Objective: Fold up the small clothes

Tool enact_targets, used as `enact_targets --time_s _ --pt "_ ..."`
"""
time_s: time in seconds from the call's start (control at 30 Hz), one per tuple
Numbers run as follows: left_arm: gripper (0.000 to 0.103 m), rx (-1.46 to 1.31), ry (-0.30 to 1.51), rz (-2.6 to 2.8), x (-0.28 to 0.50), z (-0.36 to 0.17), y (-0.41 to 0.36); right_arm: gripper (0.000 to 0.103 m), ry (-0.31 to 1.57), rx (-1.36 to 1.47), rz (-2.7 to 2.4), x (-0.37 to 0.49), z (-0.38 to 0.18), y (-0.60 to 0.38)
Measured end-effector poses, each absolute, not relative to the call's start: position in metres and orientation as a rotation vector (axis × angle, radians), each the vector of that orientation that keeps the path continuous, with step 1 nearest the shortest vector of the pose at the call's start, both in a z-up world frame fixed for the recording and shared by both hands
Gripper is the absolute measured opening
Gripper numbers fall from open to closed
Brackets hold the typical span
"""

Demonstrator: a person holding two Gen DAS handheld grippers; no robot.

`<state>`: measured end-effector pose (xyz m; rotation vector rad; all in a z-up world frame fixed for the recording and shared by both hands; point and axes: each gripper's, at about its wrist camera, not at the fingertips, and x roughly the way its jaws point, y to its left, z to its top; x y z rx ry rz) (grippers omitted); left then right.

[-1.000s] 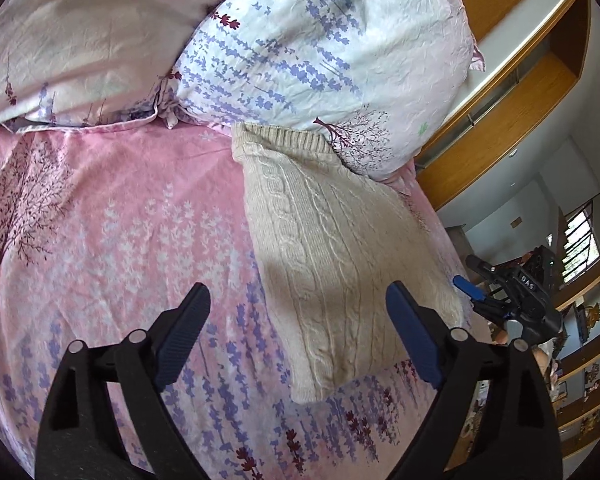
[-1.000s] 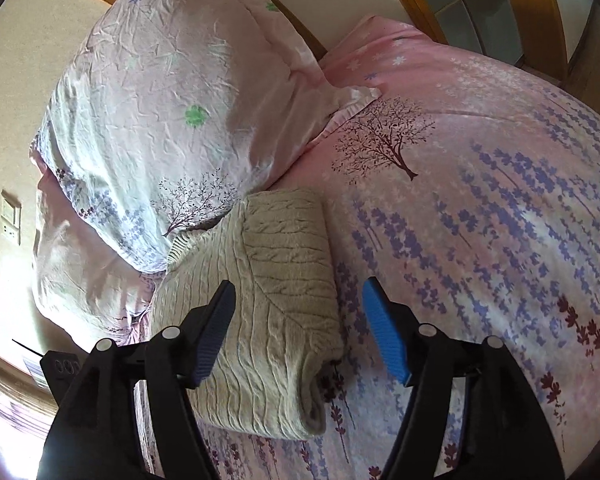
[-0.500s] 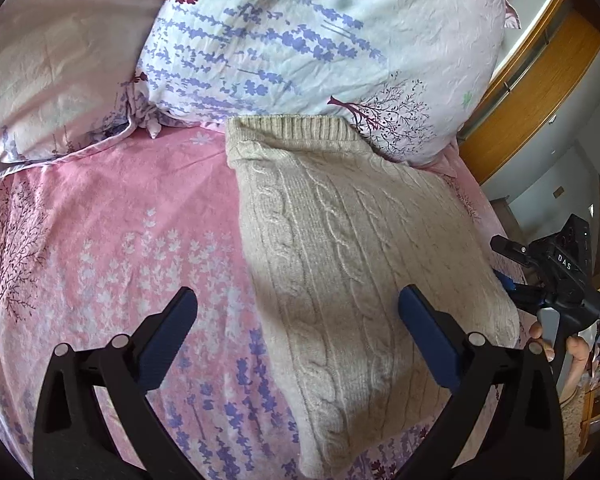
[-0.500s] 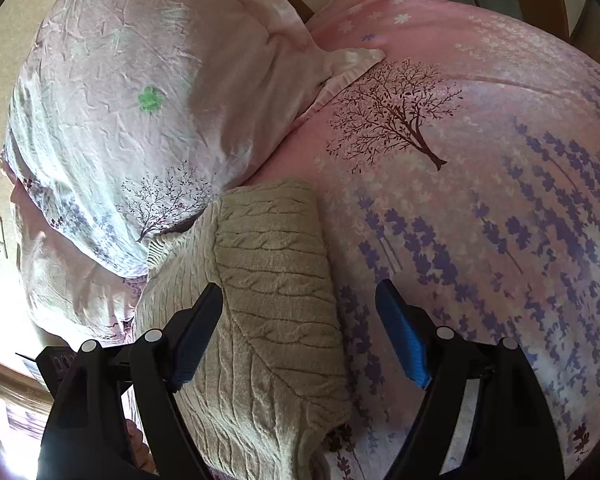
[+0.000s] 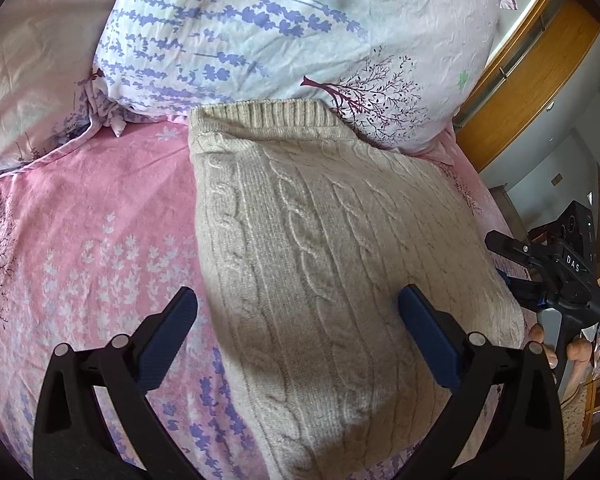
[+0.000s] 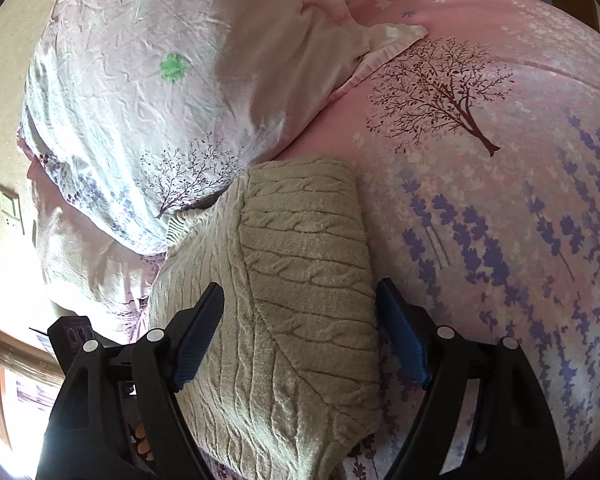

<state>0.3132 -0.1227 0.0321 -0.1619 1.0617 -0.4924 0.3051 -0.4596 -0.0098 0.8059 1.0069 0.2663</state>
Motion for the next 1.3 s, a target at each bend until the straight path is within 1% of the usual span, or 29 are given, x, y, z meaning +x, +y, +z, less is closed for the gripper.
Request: enact_targets --time_s 0.13,0.17,0.3,0.33,0.37,0.43,0.47,0.5,0.53,0.6,0.63,0.7,0.77,0.93,1.0,1.13,1.23,1.3 --pt "0.101 -0.193 1.080 -0.509 0.320 0.026 -0.129 0.076 1.015 0.777 0.304 0.307 -0.009 -0.447" --pt "0.101 -0.209 1.088 -0.519 0.321 0.024 -0.128 0.067 1.023 0.779 0.320 0.308 -0.010 -0.444" --pt "0.098 -0.254 1.099 -0.554 0.324 0.019 -0.131 0.063 1.031 0.798 0.362 0.309 -0.015 -0.437" --pt "0.098 -0.259 1.096 -0.554 0.324 0.019 -0.132 0.053 1.038 0.816 0.374 0.309 -0.017 -0.436" --pt "0.096 -0.267 1.094 -0.555 0.324 0.018 -0.132 0.047 1.050 0.854 0.396 0.310 -0.023 -0.436" --pt "0.088 -0.282 1.090 -0.561 0.323 0.018 -0.131 0.040 1.034 0.866 0.415 0.308 -0.024 -0.434" --pt "0.082 -0.296 1.087 -0.563 0.323 0.017 -0.130 0.038 1.024 0.867 0.422 0.307 -0.024 -0.433" --pt "0.075 -0.315 1.080 -0.563 0.323 0.017 -0.127 0.037 1.014 0.867 0.421 0.305 -0.023 -0.432" --pt "0.072 -0.333 1.074 -0.566 0.322 0.018 -0.124 0.036 1.004 0.863 0.421 0.303 -0.022 -0.430" --pt "0.057 -0.360 1.065 -0.576 0.321 0.019 -0.118 0.034 0.984 0.851 0.424 0.300 -0.015 -0.424" --pt "0.054 -0.373 1.059 -0.581 0.322 0.019 -0.117 0.033 0.973 0.848 0.428 0.299 -0.011 -0.424" --pt "0.043 -0.398 1.050 -0.591 0.321 0.021 -0.112 0.033 0.942 0.830 0.443 0.294 0.000 -0.418" --pt "0.039 -0.418 1.042 -0.612 0.318 0.024 -0.104 0.031 0.916 0.792 0.453 0.292 0.015 -0.407" --pt "0.038 -0.407 0.990 -0.624 0.300 0.043 -0.072 0.029 0.874 0.673 0.512 0.288 0.049 -0.357" --pt "0.038 -0.413 0.971 -0.607 0.290 0.051 -0.041 0.028 0.859 0.631 0.546 0.290 0.055 -0.335" --pt "0.038 -0.405 0.941 -0.538 0.284 0.059 0.014 0.026 0.841 0.602 0.624 0.297 0.054 -0.289" --pt "0.038 -0.463 0.970 -0.523 0.284 0.051 0.043 0.026 0.859 0.559 0.639 0.303 0.048 -0.261" --pt "0.038 -0.456 0.986 -0.500 0.284 0.040 0.055 0.026 0.902 0.546 0.627 0.306 0.037 -0.249"
